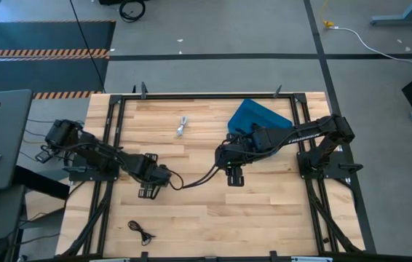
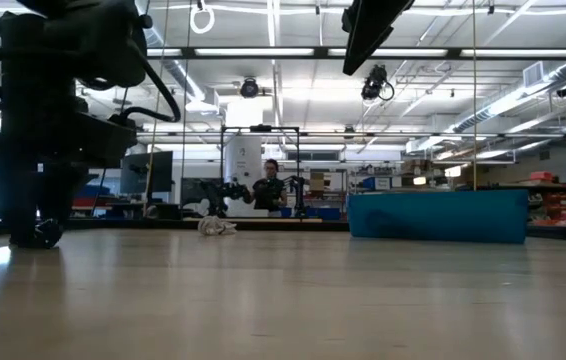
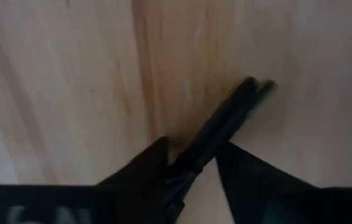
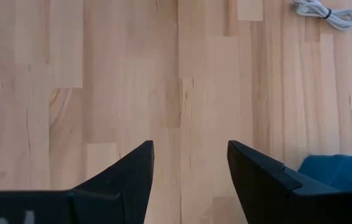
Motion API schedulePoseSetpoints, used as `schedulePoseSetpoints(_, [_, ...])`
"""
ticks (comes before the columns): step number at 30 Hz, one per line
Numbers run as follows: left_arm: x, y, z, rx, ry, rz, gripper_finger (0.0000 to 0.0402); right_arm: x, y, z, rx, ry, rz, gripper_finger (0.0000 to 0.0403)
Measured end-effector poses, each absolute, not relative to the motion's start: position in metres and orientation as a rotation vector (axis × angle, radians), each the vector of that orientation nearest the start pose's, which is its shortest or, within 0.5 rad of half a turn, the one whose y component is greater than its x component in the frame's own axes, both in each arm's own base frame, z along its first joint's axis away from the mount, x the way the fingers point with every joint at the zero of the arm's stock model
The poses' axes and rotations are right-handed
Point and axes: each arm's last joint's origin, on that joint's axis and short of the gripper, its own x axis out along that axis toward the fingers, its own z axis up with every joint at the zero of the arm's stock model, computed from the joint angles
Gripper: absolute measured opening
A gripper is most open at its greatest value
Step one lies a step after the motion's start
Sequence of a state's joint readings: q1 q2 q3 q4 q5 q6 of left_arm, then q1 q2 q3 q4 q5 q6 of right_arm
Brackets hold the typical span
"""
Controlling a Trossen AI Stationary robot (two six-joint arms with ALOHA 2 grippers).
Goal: Pick and place USB-C Cables
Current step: Put the black USB cable into the blue bin
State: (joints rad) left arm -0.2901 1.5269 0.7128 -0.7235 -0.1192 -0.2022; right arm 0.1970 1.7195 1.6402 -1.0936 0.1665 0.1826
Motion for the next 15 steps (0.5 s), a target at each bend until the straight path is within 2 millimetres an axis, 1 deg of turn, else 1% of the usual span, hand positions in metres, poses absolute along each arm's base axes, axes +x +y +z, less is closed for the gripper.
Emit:
schedulePoseSetpoints(4, [0.215, -0.061, 0.134, 0.130, 1.507, 0.016, 0.0051, 0.340, 0.063, 0.316, -0.044, 1.149, -0.082, 0.0210])
schedulePoseSetpoints(5, [0.215, -0.061, 0.134, 0.122, 1.506, 0.024, 0.0035, 0.340, 0.063, 0.316, -0.039, 1.149, -0.086, 0.0210])
schedulePoseSetpoints(9, [0.218, -0.061, 0.136, 0.107, 1.491, 0.059, 0.0033, 0.340, 0.063, 0.316, -0.011, 1.145, -0.115, 0.0210])
schedulePoseSetpoints(11, [0.222, -0.061, 0.138, 0.127, 1.466, 0.084, 0.0038, 0.339, 0.061, 0.312, -0.026, 1.145, -0.165, 0.0210])
schedulePoseSetpoints(13, [0.236, -0.060, 0.145, 0.162, 1.350, 0.154, 0.0045, 0.336, 0.059, 0.308, -0.052, 1.171, -0.221, 0.0210])
schedulePoseSetpoints(15, [0.243, -0.056, 0.152, 0.181, 1.282, 0.205, 0.0047, 0.333, 0.053, 0.303, -0.062, 1.211, -0.264, 0.0210])
